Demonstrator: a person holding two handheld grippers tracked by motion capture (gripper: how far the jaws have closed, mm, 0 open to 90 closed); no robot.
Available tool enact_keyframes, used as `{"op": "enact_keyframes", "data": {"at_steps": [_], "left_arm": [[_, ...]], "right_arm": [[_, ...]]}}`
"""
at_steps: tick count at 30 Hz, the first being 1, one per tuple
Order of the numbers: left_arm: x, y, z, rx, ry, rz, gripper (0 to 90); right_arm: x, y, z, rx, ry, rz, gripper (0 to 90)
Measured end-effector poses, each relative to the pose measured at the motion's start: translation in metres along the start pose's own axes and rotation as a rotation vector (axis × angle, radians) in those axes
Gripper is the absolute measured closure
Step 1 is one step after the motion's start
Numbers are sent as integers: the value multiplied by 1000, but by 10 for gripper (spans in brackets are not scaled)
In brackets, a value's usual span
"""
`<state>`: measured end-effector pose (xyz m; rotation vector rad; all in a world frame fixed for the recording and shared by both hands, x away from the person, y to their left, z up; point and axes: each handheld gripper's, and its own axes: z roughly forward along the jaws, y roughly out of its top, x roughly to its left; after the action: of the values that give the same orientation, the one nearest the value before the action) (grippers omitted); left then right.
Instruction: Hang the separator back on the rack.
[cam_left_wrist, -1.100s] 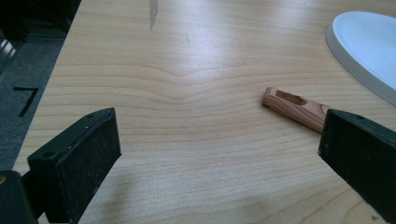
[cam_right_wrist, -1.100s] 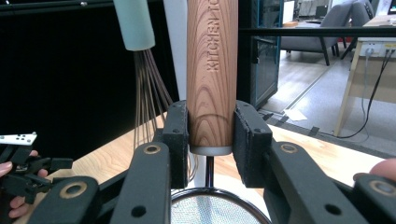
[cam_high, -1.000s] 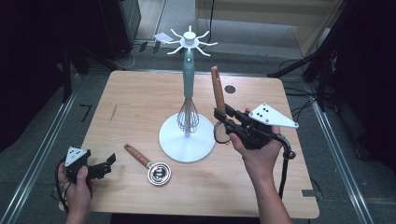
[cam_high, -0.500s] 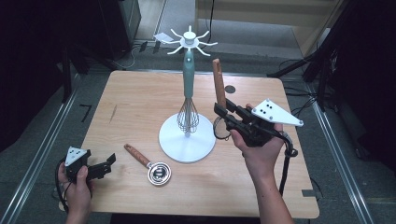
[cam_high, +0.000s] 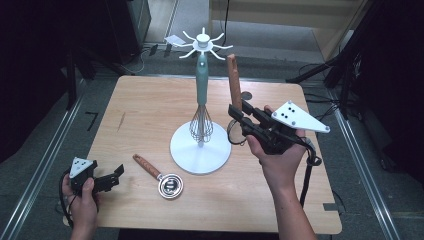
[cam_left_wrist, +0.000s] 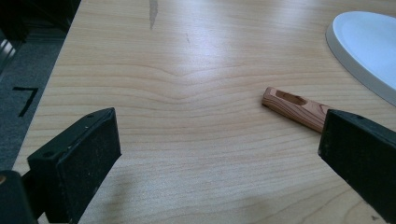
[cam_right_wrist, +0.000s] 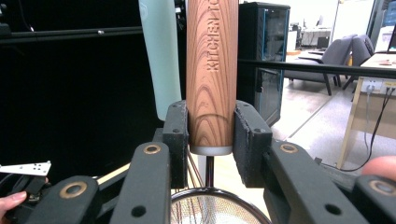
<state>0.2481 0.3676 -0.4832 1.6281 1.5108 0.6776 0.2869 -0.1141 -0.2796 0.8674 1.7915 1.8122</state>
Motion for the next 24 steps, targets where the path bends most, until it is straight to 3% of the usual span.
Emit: {"op": "enact_keyframes", "data": {"at_steps": [24], "left_arm": [[0,0,0,1,-2,-2,0]], "right_arm": [[2,1,19,23,7,-12,706]]}}
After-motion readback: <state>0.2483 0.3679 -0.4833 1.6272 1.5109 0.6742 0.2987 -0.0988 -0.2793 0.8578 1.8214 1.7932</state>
